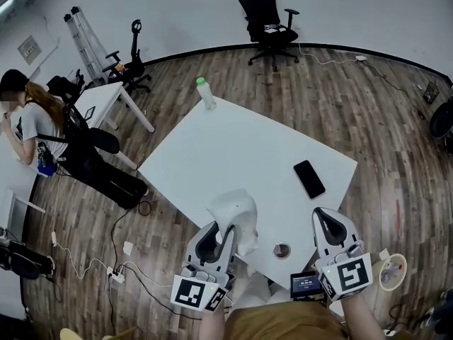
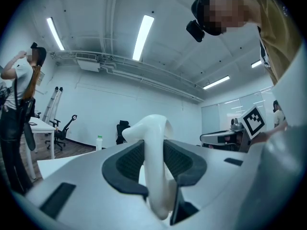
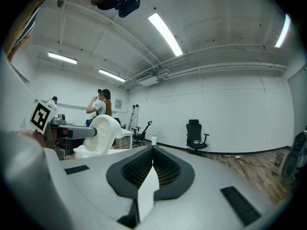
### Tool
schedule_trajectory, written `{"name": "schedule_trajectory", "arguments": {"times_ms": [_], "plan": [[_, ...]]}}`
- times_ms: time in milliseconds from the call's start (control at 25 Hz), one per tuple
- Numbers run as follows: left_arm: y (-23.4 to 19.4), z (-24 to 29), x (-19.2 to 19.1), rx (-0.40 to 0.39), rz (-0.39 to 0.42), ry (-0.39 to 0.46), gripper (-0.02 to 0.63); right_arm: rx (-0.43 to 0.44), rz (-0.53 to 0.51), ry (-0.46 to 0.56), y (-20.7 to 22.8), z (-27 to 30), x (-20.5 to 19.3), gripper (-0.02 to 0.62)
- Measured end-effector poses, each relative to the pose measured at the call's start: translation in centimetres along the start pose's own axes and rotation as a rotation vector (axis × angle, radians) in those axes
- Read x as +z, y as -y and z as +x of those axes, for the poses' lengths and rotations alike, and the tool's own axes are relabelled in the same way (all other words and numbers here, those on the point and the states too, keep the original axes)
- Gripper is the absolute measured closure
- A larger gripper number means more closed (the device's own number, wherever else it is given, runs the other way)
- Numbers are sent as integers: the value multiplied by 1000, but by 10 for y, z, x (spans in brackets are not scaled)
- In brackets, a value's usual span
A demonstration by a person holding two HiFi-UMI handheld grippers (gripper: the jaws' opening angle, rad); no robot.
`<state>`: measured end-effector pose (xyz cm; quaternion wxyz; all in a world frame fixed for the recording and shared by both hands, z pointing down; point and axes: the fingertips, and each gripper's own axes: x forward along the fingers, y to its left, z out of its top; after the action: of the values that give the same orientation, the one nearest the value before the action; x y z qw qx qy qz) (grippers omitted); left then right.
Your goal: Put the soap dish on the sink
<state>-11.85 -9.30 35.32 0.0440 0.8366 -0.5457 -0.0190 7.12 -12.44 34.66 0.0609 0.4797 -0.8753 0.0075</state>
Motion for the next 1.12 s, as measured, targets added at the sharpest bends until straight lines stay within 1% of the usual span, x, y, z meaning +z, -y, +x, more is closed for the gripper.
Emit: {"name": "schedule_trajectory", "arguments": {"times_ms": [80, 200, 440, 800, 1000, 1120], "plan": [[-6, 5, -4, -6, -5, -9, 477, -1, 15, 3, 0, 8, -2, 589], [-17, 21, -6, -23, -16, -19, 477, -9, 5, -15, 4, 25, -5, 589], [-34, 49, -13, -56, -58, -51, 477, 4, 25, -87, 5, 51, -17, 589], [-44, 76, -59, -106, -120, -133, 477, -11, 41, -165, 10, 68, -52, 589], [-50, 80, -86, -119, -150, -179, 477, -10, 45, -195, 5, 76, -67, 588], [-51, 85, -102, -127, -180, -206, 477, -11, 51, -233, 3, 79, -84, 589]]}}
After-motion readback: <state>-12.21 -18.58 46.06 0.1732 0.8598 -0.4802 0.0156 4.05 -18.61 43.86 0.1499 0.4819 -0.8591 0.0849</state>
